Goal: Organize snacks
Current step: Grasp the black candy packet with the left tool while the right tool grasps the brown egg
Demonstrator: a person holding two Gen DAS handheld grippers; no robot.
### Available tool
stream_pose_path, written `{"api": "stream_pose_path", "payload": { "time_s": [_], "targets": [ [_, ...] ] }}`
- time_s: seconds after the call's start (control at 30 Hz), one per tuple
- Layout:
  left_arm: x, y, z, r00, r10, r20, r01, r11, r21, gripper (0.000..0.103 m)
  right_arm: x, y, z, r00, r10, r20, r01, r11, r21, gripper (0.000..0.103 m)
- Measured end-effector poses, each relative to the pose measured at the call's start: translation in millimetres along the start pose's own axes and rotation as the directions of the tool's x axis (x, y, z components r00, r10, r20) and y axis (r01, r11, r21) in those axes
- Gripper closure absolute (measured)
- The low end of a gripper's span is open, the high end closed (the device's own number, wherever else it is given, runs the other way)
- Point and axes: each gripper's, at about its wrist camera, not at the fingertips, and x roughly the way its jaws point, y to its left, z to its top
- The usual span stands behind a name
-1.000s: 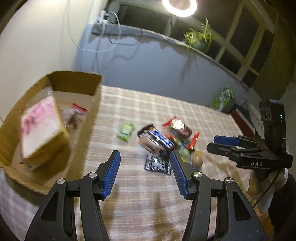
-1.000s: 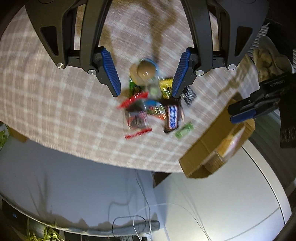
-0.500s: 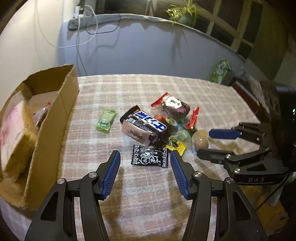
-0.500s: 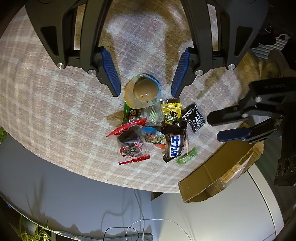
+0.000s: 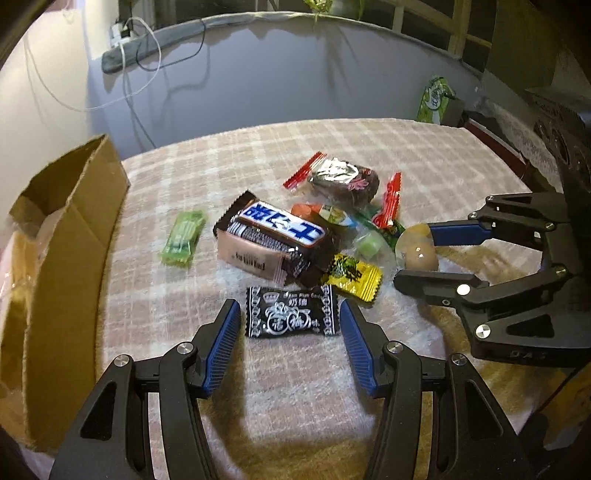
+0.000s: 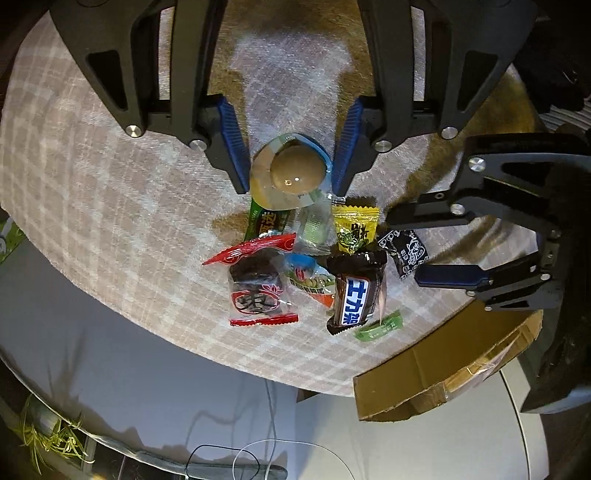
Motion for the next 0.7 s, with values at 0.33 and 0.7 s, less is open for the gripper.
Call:
{"api": "stream_pose_path", "payload": {
  "time_s": [0.33, 0.7],
  "targets": [
    [-2, -4, 1, 1.0, 0.013, 0.011, -0.013, 1.0, 0.025, 0.071, -1, -1, 0, 1.0, 0.01, 0.002, -0.01, 1.0, 0.004, 0.061],
    [-13, 2, -5, 0.999, -0.007, 0.033, 0.008, 0.999, -0.036, 0.072, -14, -5, -7, 0.999, 0.025, 0.024, -0.026, 0.999, 0.045, 0.069]
  ]
}}
